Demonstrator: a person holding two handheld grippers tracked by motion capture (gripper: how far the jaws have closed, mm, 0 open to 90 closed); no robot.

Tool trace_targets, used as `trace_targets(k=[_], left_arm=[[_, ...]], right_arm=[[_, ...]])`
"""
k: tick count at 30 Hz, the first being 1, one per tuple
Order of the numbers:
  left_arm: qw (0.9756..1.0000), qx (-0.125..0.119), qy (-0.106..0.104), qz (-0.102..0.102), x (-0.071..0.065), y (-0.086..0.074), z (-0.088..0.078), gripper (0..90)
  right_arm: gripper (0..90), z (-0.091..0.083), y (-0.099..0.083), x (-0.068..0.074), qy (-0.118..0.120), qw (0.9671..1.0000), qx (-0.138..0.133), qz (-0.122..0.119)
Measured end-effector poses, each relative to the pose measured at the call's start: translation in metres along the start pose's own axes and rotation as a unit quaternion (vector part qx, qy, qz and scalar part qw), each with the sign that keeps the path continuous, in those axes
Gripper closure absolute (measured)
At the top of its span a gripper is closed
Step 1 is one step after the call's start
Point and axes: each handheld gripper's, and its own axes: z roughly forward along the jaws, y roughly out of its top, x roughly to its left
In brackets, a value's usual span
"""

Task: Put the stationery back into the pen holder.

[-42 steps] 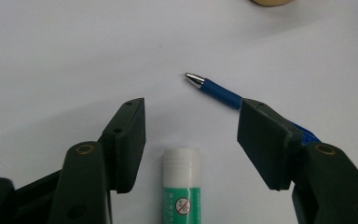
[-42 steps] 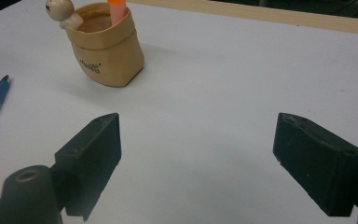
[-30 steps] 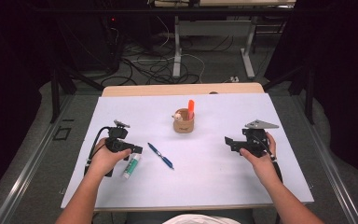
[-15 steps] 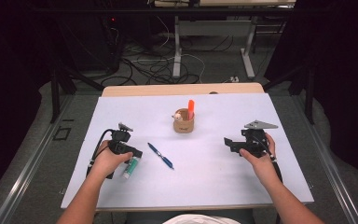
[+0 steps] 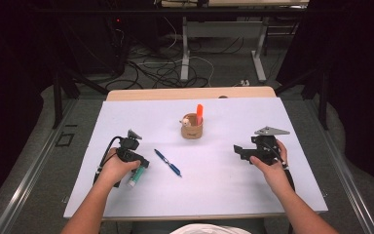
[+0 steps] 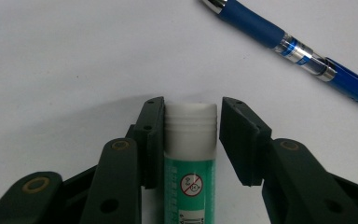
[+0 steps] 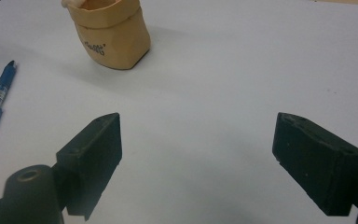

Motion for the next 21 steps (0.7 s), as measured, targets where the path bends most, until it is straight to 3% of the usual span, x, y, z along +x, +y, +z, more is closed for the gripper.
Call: trace_targets(k=[8,21], left_arm=[[0.9999,0.003,-0.001,-0.014,0.0,0.0009,-0.0009,64.8],[0.9999,0.006,-0.002,-0.011,-0.0016,0.0012,-0.0009,65.2]], right_arm=[[15.6,0.0,-0.0006,-0.0008,0.0,1.0,0.002,0.002],[15.7,0.0012,-0.0012,-0.0002,-0.001,1.0,0.004,-0.005]])
